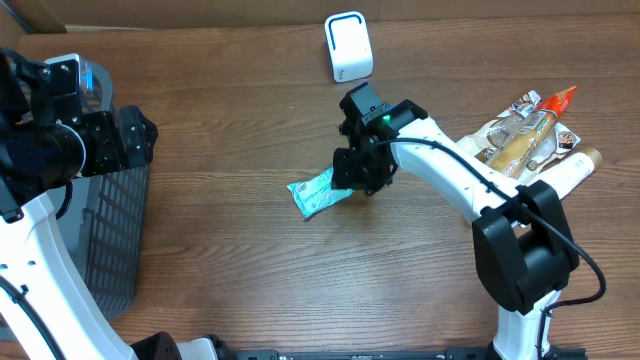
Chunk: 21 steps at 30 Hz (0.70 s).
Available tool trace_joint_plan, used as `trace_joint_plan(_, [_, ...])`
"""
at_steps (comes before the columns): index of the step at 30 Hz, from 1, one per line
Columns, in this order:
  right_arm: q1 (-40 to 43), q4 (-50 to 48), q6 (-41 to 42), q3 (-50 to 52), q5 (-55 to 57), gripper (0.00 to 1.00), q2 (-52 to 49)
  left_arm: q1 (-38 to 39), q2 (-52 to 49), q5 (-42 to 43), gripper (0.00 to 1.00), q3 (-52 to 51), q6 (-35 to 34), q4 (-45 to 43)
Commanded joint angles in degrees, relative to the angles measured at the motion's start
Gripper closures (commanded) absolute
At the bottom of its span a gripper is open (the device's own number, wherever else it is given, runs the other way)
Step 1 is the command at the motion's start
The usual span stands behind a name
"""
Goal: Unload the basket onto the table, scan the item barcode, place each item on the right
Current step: 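Reach the right gripper to the teal packet and grasp it, then lift the teal packet with the right gripper toward the scanner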
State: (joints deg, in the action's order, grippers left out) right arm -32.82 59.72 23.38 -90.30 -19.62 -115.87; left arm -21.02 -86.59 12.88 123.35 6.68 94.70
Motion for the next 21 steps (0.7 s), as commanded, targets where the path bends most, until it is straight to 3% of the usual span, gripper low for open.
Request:
trace_joint_plan(1, [-2.1, 3.1, -2.4, 0.1, -0.6, 0.41, 1.7, 0.0, -0.3, 0.3, 0.01, 0.1, 1.5, -0.2])
trace_joint_plan(5, [-2.8, 4.4, -12.7, 0.1, 1.1, 0.29, 1.7, 0.0, -0.3, 0.2, 0.01, 0.1, 1.5, -0.2])
trace_joint_plan(11, [2.1, -0.8, -33.8, 0.1, 4.0, 0.2, 1.7, 0.0, -0.3, 0.2, 0.0, 0.1, 1.5, -0.2])
trace_joint_plan(14, [6.0, -5.8, -37.2, 0.1, 3.9, 0.2, 1.2, 0.0, -0.3, 0.2, 0.0, 0.1, 1.5, -0.2])
trace_joint_plan(21, [12.0, -10.7, -47.8, 0.1, -12.5, 0.17, -3.3, 0.0, -0.3, 0.3, 0.0, 0.1, 1.5, -0.2])
